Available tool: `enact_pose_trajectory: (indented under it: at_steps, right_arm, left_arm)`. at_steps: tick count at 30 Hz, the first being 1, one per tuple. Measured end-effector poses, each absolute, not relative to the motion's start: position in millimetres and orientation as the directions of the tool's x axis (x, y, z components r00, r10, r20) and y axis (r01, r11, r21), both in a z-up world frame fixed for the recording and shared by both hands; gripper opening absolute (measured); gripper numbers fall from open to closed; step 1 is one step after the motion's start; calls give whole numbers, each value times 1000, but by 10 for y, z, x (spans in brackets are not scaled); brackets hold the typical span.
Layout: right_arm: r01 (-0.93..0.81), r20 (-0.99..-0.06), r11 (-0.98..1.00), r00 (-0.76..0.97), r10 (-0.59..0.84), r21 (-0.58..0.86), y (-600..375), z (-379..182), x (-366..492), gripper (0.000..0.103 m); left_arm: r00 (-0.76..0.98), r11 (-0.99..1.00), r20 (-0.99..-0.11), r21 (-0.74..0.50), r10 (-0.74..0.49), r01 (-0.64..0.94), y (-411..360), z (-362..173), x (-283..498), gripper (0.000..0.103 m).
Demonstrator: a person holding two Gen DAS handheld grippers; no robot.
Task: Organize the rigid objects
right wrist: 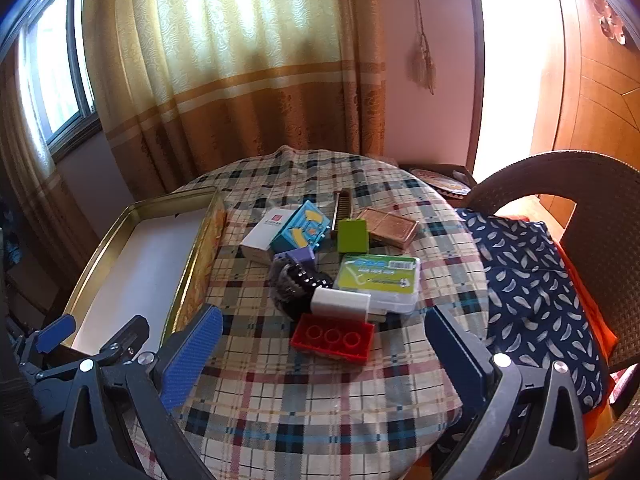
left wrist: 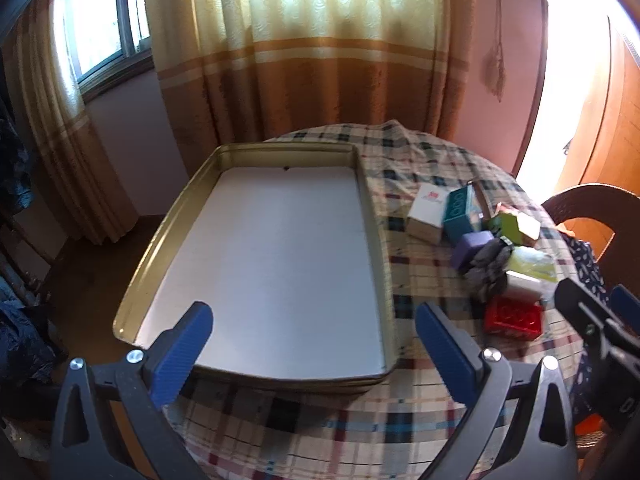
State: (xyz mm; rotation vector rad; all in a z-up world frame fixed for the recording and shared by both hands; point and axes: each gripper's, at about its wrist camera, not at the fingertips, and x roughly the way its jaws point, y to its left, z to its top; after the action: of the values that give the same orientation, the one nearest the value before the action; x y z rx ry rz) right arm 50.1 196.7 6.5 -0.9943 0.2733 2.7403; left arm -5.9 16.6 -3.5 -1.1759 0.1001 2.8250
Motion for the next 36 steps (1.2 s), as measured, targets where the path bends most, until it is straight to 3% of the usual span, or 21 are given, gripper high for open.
enact_pose_trajectory:
  at_steps: [10,25,36]
  right_arm:
    - [-344,-643,-933,-740,199,108,2305,83,602,102]
    - [-374,-650,-920,-729,215,115,2496,16,657,102]
    - [-414,-639,-906,-722,265,92,2661,48,738,102]
  left_arm:
    - [-710,-980,-698,62,92,-188,566,19,-44,102]
    - [-689,-977,-720,79,83,-200,654,-71,-65,102]
    - [-681,-964,-716,45,152,-263,863,-48,-81,102]
